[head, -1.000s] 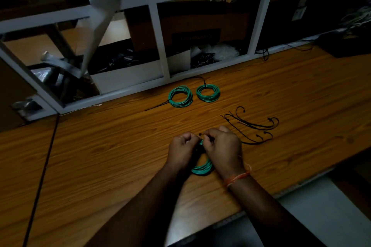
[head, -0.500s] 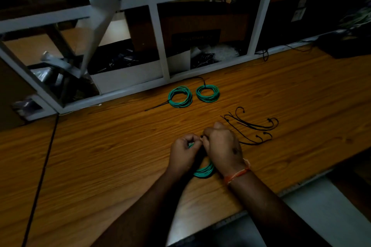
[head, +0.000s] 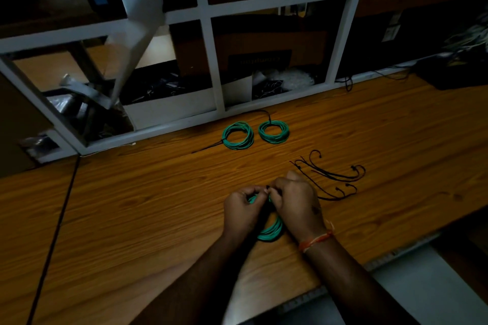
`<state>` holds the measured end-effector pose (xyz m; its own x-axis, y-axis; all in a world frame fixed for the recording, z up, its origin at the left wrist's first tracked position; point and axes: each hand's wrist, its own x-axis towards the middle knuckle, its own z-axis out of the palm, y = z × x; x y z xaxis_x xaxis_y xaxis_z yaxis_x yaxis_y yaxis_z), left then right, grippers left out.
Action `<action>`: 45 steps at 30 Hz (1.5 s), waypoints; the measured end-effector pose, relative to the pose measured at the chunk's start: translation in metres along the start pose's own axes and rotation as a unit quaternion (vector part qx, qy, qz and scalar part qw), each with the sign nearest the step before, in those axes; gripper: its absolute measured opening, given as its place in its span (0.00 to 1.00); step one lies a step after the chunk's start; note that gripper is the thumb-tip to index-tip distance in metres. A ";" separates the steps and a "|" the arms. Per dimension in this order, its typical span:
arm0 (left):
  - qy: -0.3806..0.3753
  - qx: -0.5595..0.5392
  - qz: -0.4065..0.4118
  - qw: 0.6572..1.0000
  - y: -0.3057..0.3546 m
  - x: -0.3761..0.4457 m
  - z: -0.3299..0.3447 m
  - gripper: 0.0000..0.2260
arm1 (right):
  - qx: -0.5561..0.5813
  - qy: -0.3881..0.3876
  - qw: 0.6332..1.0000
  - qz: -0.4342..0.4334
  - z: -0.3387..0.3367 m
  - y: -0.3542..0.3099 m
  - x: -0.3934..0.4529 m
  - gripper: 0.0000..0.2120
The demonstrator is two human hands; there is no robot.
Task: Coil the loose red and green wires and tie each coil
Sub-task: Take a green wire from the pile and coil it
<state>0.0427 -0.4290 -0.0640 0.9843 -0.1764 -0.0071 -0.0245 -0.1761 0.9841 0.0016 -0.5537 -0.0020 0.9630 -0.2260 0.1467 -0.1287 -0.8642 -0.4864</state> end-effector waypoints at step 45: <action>-0.074 -0.102 0.011 0.992 0.001 -0.014 -0.004 0.06 | 0.464 -0.066 0.856 0.219 0.011 0.017 0.032 0.11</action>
<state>0.0293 -0.4226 -0.0618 0.9471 -0.3208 0.0027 0.0059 0.0256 0.9997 0.0332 -0.5702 -0.0153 0.8970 -0.3311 -0.2927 -0.2992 0.0323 -0.9536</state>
